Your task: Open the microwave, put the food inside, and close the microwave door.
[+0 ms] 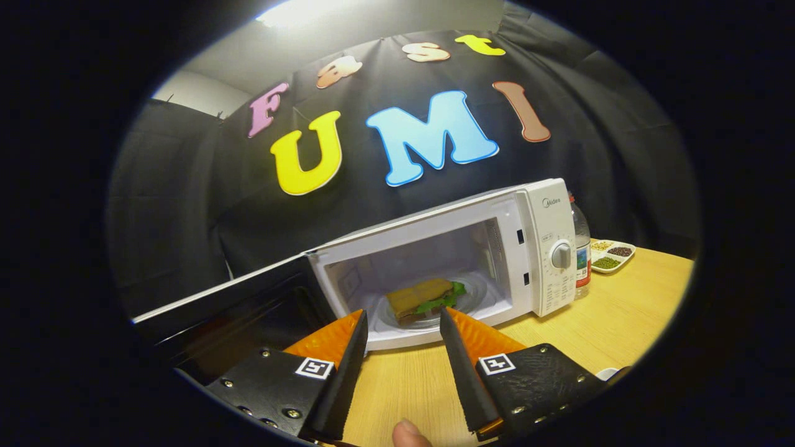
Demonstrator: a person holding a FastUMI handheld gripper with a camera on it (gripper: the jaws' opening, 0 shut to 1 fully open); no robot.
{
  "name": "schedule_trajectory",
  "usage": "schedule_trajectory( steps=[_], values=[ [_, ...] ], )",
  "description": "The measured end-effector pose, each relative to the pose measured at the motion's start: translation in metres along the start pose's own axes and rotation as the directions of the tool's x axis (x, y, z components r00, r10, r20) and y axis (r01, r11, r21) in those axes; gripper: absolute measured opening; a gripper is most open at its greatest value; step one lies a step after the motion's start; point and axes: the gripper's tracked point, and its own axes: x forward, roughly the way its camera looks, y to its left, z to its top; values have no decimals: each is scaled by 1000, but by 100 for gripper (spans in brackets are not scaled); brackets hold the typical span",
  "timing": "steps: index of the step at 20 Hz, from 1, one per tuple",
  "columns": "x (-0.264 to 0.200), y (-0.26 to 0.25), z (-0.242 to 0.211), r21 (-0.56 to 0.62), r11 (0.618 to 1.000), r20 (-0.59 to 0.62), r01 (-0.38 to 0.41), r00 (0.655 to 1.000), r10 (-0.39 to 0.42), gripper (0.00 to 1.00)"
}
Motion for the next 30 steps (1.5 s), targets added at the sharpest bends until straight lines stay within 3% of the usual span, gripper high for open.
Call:
schedule_trajectory(
  steps=[8, 10, 14, 16, 19, 22, 23, 24, 25, 26, 27, 28, 29, 30],
  values=[
    [-106, 35, -8, -103, 986, -34, -131, 991, 129, 70],
    [-130, 65, -12, -117, 969, -47, -220, 975, 215, 70],
    [-184, 142, -26, -129, 882, -71, -453, 892, 447, 70],
    [-209, 180, -30, -181, 814, -63, -552, 833, 550, 70],
    [-227, 224, -56, -252, 727, -104, -638, 765, 635, 70],
    [-224, 255, -90, -209, 679, -196, -704, 711, 676, 71],
    [-222, 258, -95, -214, 684, -199, -698, 716, 669, 70],
    [-211, 257, -97, -252, 706, -186, -662, 749, 636, 71],
    [-194, 248, -96, -295, 745, -172, -599, 800, 575, 59],
    [-185, 243, -96, -298, 770, -175, -564, 825, 537, 48],
    [-173, 254, -108, -256, 774, -196, -579, 815, 545, 37],
    [-162, 257, -114, -231, 796, -205, -560, 827, 523, 38],
    [-145, 246, -113, -244, 828, -197, -506, 861, 468, 21],
    [-140, 242, -116, -248, 828, -212, -503, 862, 461, 4]
  ],
)
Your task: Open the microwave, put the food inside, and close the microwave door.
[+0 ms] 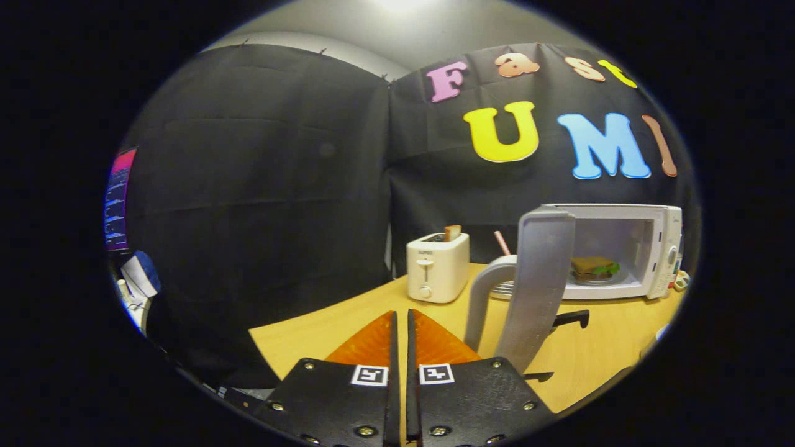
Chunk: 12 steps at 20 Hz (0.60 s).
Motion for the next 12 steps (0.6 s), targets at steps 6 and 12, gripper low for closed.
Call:
schedule_trajectory(
  steps=[6, 12],
  values=[
    [-7, -33, -8, -82, 990, 15, 113, 994, -112, 2],
    [-44, -99, -4, -24, 974, 37, 224, 974, -224, 2]
  ],
)
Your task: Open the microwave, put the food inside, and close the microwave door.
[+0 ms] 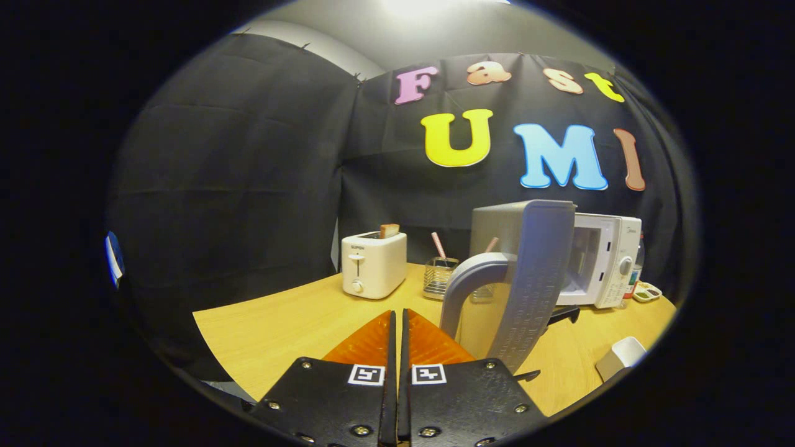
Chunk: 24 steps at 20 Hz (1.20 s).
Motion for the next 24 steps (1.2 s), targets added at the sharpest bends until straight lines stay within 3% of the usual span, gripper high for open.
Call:
schedule_trajectory(
  steps=[5, 11, 15, 19, 24],
  values=[
    [-4, -88, 6, 11, 987, 10, 161, 987, -161, 2],
    [6, -189, 34, 18, 937, 56, 349, 935, -349, 2],
    [29, -235, 42, 15, 911, 47, 413, 909, -413, 2],
    [62, -261, 38, 64, 901, 12, 428, 903, -430, 2],
    [97, -300, 36, 33, 866, -2, 499, 866, -499, 2]
  ],
)
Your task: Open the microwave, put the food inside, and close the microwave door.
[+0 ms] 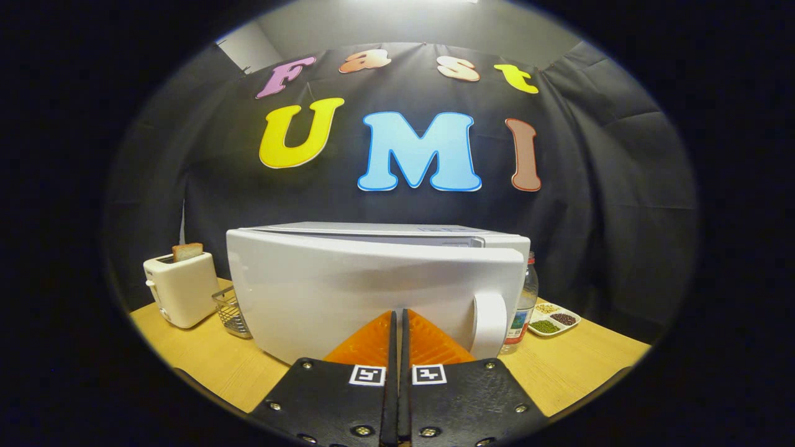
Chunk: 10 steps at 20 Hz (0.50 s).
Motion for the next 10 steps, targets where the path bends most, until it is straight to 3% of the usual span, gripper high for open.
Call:
schedule_trajectory(
  steps=[5, 9, 10],
  values=[
    [36, -5, 2, -7, 999, 11, 41, 999, -41, 1],
    [58, 0, 3, 40, 999, -6, 32, 999, -32, 2],
    [59, 0, 0, 29, 999, -9, 39, 999, -39, 6]
  ],
)
